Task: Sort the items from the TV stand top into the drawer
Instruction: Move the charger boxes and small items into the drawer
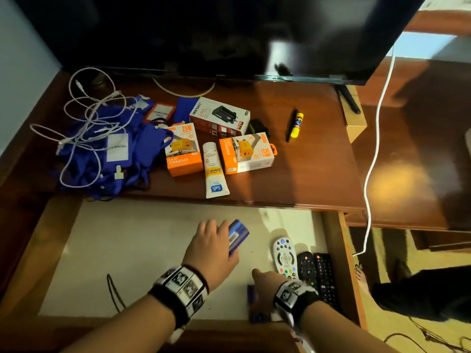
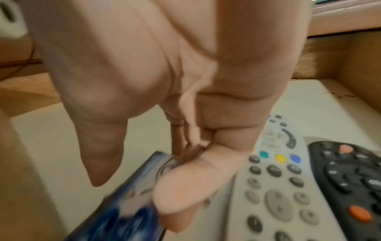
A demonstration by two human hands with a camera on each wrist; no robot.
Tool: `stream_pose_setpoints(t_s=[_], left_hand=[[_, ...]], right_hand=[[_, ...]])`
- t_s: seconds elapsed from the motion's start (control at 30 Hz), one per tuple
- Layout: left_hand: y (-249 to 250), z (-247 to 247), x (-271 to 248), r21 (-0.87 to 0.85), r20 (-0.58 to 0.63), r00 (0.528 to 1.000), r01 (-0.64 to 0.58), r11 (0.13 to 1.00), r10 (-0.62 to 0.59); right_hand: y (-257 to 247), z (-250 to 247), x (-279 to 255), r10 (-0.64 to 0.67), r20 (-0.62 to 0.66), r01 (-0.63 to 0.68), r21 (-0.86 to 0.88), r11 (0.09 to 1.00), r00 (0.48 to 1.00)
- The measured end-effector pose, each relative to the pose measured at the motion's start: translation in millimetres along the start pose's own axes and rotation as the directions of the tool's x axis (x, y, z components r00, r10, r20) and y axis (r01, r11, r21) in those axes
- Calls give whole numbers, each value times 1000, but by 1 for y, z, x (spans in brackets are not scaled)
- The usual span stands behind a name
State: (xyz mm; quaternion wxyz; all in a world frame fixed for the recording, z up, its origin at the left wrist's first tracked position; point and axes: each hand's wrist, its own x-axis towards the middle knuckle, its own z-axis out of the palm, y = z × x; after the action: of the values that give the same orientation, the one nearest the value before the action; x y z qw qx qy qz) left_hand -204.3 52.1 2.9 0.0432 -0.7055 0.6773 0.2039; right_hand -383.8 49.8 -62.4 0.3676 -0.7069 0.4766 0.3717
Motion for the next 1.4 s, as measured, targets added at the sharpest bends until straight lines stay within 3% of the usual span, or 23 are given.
stream_pose_setpoints(t_s=[0.1, 0.17, 0.2, 0.3, 0.37, 0.4, 0.43, 0.5, 0.6, 0.67, 0.7, 0.83, 0.9, 0.97, 1.1, 1.23, 1.4], left_hand=[[-11, 20, -13, -99, 148, 987, 81, 992, -66], [-11, 29, -10, -135, 249, 964, 125, 983, -89], [-9, 34, -7, -141, 297, 950, 146, 979, -98], [3, 49, 9, -159, 429, 895, 213, 964, -127], [12, 59, 19, -191, 473, 870, 257, 947, -140], [16, 64, 24, -208, 481, 865, 273, 939, -145], [20, 69, 28, -218, 485, 861, 286, 933, -151], [30, 75, 36, -224, 488, 858, 299, 928, -159], [41, 82, 44, -232, 484, 865, 272, 934, -132], [42, 86, 45, -224, 486, 870, 220, 949, -87], [42, 88, 45, -220, 486, 871, 200, 955, -70], [43, 99, 42, -220, 505, 861, 192, 957, -57], [42, 101, 42, -247, 512, 857, 204, 948, -51], [38, 101, 42, -278, 499, 866, 204, 939, -41], [29, 99, 41, -340, 467, 884, 183, 922, -3], [33, 100, 45, -345, 438, 898, 129, 930, 38], [34, 98, 44, -337, 424, 903, 87, 937, 69]], right_hand=[[15, -45, -10, 46, -35, -46, 27, 999, 998], [24, -93, -24, 96, -216, -78, 90, 993, 972], [27, -118, -32, 115, -361, -74, 124, 989, 926], [21, -183, -52, 114, -717, 39, 193, 980, 688], [7, -211, -54, 20, -805, 181, 157, 971, 593], [1, -224, -52, -50, -817, 216, 92, 972, 574], [-4, -236, -48, -117, -808, 221, 17, 975, 577], [-11, -253, -36, -181, -735, 193, -69, 979, 654], [-9, -264, -10, -152, -552, 100, -124, 987, 820], [-2, -259, 2, -135, -510, 60, -161, 985, 850], [3, -255, 5, -138, -530, 54, -171, 984, 837], [19, -234, -8, -175, -700, 22, -222, 975, 693], [27, -223, -17, -165, -746, -4, -220, 976, 646], [39, -214, -19, -146, -743, 1, -192, 981, 653], [63, -199, -22, -137, -681, 118, -74, 990, 719], [75, -188, -33, -103, -723, 55, -91, 994, 683], [76, -170, -52, -83, -710, 38, -80, 996, 700]])
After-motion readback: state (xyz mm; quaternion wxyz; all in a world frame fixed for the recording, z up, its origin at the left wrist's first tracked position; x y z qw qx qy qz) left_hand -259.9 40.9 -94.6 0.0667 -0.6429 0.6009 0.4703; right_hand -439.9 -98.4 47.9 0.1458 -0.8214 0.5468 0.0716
